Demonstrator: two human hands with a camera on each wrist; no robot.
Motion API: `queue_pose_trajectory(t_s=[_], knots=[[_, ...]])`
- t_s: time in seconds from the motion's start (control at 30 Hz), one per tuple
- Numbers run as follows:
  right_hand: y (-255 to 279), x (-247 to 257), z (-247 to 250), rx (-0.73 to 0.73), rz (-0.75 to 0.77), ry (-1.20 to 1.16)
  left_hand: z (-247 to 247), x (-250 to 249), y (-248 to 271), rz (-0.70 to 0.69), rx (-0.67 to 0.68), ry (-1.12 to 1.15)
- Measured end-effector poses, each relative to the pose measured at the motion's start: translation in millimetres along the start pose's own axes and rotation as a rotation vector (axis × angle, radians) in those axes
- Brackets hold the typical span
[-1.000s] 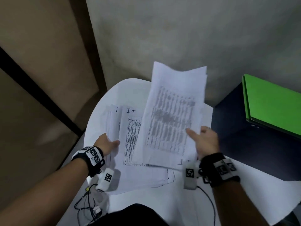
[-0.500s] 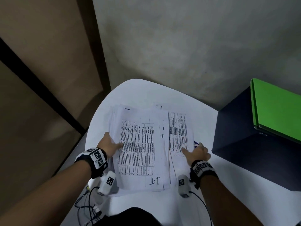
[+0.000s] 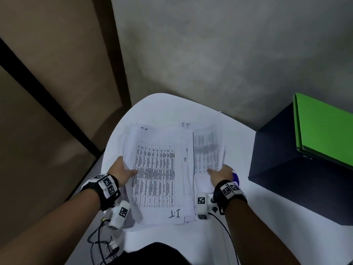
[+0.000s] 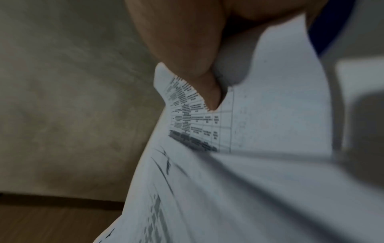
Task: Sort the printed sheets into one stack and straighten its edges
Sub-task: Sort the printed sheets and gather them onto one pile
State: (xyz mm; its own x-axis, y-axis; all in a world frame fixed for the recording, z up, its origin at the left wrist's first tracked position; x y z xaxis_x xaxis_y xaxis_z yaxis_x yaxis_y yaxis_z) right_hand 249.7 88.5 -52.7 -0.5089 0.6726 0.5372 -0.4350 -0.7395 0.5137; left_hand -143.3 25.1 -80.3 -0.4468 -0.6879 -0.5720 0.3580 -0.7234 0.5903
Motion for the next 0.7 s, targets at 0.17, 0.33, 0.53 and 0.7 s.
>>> queue_pose_trajectory(t_s=[0.17, 0.33, 0.53, 0.7], knots=[[11.5, 39.1, 88.6, -0.250, 0.221, -0.252, 3.7, 4.7, -2.8, 0.004, -0.017, 0.036], [39.2, 33.0, 70.4, -0.029, 0.248, -0.381, -21.9, -19.5, 10.2, -0.027, -0.021, 0.138], [47.8, -44.1, -3.1, 0.065, 0.077, -0.132, -69.1, -40.8, 26.7, -0.096, 0.095, 0.273], [58.2, -60.9, -4.7, 0.171, 0.116, 0.189, -80.4, -49.7, 23.5, -0.038, 0.142, 0.263]])
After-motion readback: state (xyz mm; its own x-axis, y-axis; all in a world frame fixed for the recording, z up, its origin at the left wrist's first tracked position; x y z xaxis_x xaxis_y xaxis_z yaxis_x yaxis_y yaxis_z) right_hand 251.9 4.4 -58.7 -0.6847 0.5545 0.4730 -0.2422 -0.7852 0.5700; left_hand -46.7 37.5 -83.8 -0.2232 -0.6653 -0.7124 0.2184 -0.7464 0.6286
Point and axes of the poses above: each hand's wrist, its own y-axis away from the middle knuckle, its own z-axis out of the back of the hand, x = y × z, the point moved 8 cm from there along -y, towards the middle knuckle, and after that the axes turned 4 degrees about y, right-handed, at the moved point
